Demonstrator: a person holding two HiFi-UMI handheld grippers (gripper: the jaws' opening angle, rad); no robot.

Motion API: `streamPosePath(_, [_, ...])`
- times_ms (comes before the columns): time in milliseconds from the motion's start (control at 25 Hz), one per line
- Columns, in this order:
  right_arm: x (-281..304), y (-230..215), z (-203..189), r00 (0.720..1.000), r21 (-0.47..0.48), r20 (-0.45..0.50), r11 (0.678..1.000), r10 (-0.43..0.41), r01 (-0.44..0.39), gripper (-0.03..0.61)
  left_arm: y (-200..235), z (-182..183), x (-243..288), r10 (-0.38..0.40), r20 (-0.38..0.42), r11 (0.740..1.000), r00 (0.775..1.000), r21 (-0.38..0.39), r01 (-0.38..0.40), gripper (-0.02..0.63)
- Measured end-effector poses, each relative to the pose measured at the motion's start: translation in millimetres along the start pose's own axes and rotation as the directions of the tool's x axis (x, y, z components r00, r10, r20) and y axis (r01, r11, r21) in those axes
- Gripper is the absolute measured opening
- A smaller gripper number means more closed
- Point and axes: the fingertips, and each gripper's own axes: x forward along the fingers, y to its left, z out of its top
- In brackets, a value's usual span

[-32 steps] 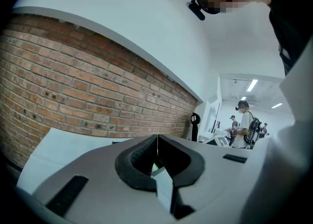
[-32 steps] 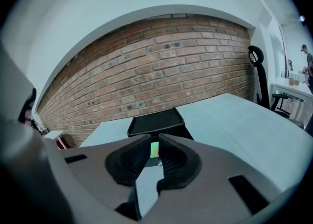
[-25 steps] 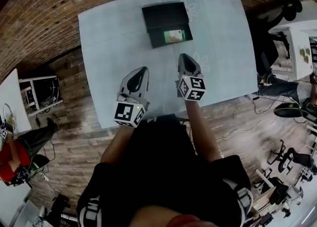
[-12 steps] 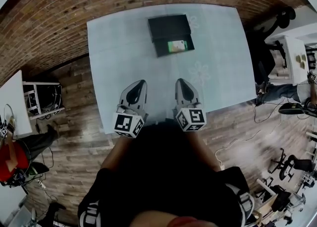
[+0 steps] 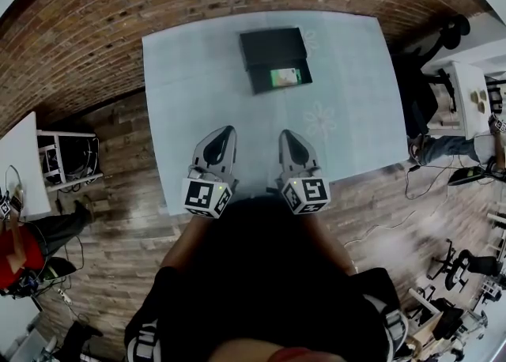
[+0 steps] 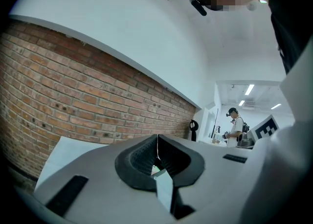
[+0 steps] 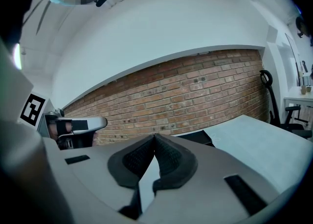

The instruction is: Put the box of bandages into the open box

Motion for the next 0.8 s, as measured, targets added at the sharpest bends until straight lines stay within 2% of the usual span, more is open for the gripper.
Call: streamPosePath(800, [5.9,-1.4,8.3,1.000,-0.021,0.010,1.000,0.003,-0.003,0.026,2.2,-1.1,6.9,-0.004,-0.008,1.000,1.000,0.001,0.004,0.035])
